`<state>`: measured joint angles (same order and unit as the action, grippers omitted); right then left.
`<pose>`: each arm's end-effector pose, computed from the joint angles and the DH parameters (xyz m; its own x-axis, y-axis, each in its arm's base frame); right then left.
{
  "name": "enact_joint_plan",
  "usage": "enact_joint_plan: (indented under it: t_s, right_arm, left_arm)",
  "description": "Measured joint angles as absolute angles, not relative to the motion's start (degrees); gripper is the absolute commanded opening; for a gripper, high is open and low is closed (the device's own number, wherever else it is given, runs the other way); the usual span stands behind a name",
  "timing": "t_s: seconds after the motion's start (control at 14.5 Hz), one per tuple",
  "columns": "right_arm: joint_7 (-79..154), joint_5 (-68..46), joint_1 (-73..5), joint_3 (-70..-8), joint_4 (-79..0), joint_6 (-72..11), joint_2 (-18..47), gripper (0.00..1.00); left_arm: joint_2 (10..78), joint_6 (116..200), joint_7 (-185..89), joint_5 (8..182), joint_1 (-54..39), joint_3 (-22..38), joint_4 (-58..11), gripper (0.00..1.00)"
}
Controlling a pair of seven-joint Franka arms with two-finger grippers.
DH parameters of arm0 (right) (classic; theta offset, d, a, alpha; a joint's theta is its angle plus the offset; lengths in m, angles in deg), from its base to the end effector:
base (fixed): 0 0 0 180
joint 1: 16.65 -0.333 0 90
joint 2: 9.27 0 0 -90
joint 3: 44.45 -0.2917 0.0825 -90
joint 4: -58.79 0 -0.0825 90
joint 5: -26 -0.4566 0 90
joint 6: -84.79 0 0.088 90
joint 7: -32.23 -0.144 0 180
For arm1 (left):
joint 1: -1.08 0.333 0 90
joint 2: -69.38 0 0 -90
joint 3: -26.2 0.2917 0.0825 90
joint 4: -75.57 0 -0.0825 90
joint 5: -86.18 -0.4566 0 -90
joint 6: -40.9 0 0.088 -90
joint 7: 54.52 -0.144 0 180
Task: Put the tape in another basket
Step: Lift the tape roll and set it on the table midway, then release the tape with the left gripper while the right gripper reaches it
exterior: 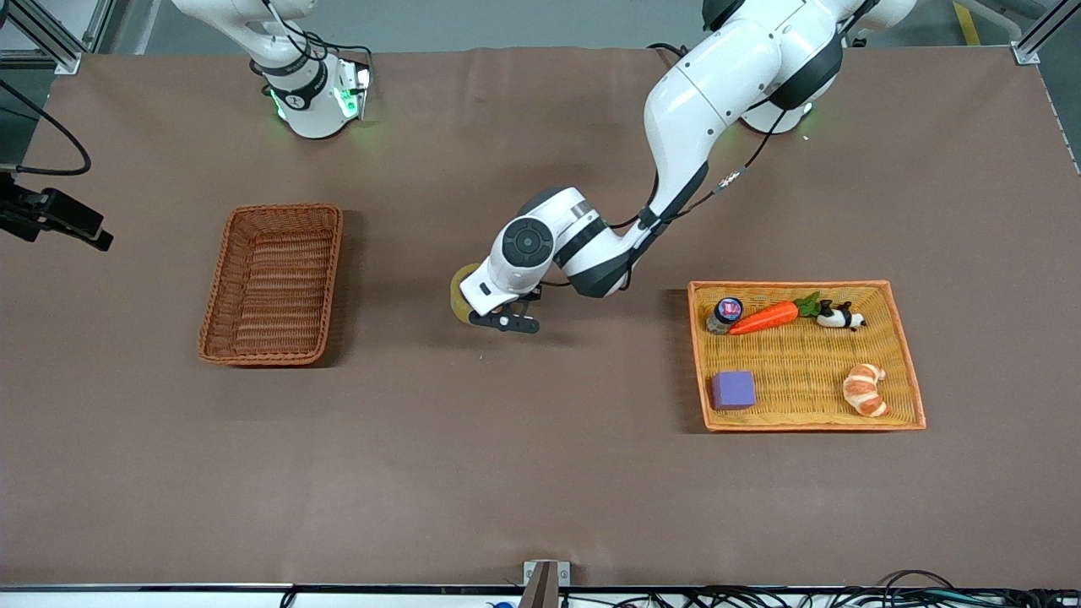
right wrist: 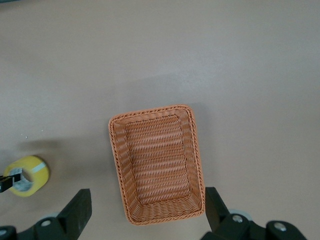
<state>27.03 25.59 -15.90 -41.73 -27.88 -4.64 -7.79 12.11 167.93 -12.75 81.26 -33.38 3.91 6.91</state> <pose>0.6338 -0.0371 0.5777 0.9884 -0.1506 0.0217 -0.1505 -0.9886 -0.0079 0.5022 -0.6361 0.1170 0.9827 -0.1435 -0.1169 -0.1135 -0.9662 0.2313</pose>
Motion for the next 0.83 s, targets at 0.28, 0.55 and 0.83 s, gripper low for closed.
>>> enact_joint_plan:
  t_s: [0.28, 0.55, 0.83]
  right_arm:
    - [27.0, 25.6, -15.8, -41.6, -27.9, -4.6, -7.8, 1.00]
    - [27.1, 25.1, -16.8, -41.9, -28.6, -4.7, -6.7, 1.00]
    - [26.8, 22.3, -21.9, -42.5, -35.3, -11.7, -3.8, 1.00]
  left_arm:
    - [13.7, 167.5, -12.7, 81.3, -32.5, 4.1, 8.5, 0.64]
    - [20.4, 152.9, -13.6, 81.3, -26.4, 3.5, 8.6, 0.83]
    - [30.8, 142.9, -15.5, 80.4, -19.0, 3.4, 7.2, 1.00]
